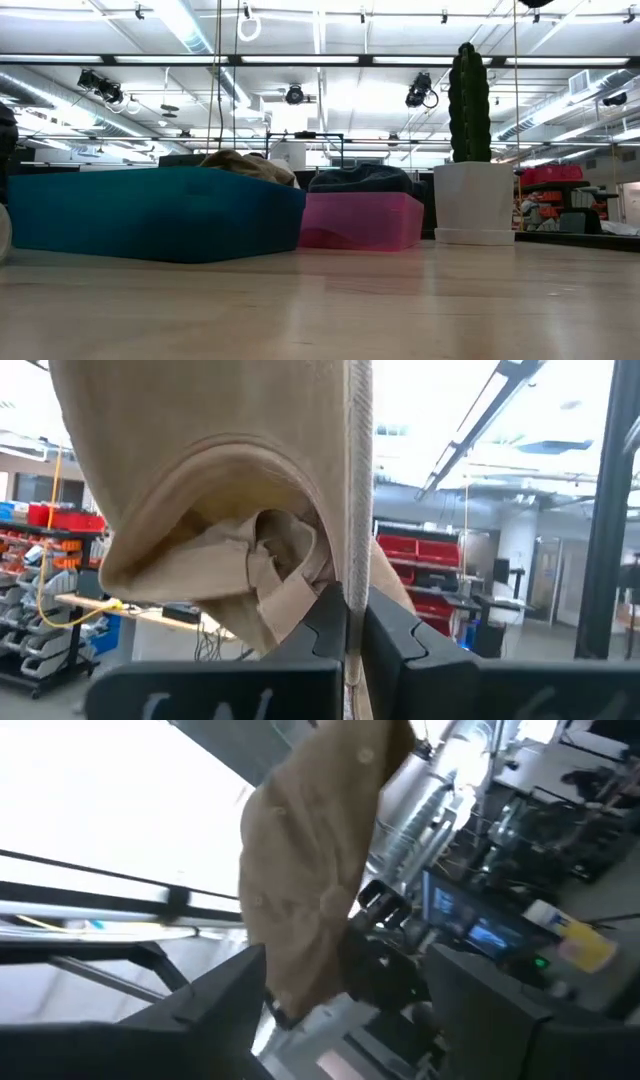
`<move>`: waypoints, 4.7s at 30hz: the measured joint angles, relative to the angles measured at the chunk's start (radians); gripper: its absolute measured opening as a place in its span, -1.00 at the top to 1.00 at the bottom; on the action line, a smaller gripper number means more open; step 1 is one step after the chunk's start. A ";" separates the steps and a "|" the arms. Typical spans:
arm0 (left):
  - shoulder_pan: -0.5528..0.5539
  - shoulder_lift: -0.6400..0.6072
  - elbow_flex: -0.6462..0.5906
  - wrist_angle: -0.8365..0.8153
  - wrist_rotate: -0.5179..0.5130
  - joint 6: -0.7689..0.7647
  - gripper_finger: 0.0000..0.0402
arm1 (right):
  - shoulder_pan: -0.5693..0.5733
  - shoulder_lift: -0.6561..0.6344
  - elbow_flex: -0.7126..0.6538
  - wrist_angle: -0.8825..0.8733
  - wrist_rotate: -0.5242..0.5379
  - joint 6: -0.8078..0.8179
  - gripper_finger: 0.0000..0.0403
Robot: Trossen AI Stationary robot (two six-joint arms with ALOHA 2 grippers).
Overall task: Pick & Place hat
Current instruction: Put the top brown cap into the blue bin
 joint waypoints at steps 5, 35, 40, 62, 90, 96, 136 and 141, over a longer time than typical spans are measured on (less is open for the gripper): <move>-0.003 0.039 -0.001 0.035 0.009 -0.002 0.94 | -0.006 0.058 0.007 0.124 -0.017 0.029 -0.48; -0.002 0.110 0.000 0.028 0.060 -0.017 0.89 | -0.007 0.116 0.121 0.204 -0.078 -0.008 0.60; -0.002 0.110 0.000 -0.050 0.060 -0.008 0.85 | -0.010 0.116 0.121 0.204 -0.120 -0.043 0.93; 0.006 0.110 0.000 -0.431 0.039 -0.154 -0.27 | -0.016 0.052 0.121 0.305 -0.207 -0.052 0.95; 0.161 0.137 0.000 -0.277 0.216 -0.884 -0.53 | -0.014 0.006 0.121 0.245 -0.365 -0.164 0.95; 0.165 0.206 0.000 -0.203 0.243 -0.901 -0.53 | -0.014 0.006 0.121 0.247 -0.375 -0.157 0.95; 0.165 0.273 0.000 0.032 0.452 -0.792 0.94 | -0.014 0.006 0.121 0.221 -0.434 -0.153 0.52; 0.166 0.271 0.000 0.041 0.499 -0.790 0.95 | -0.020 0.006 0.121 0.233 -0.490 -0.113 0.01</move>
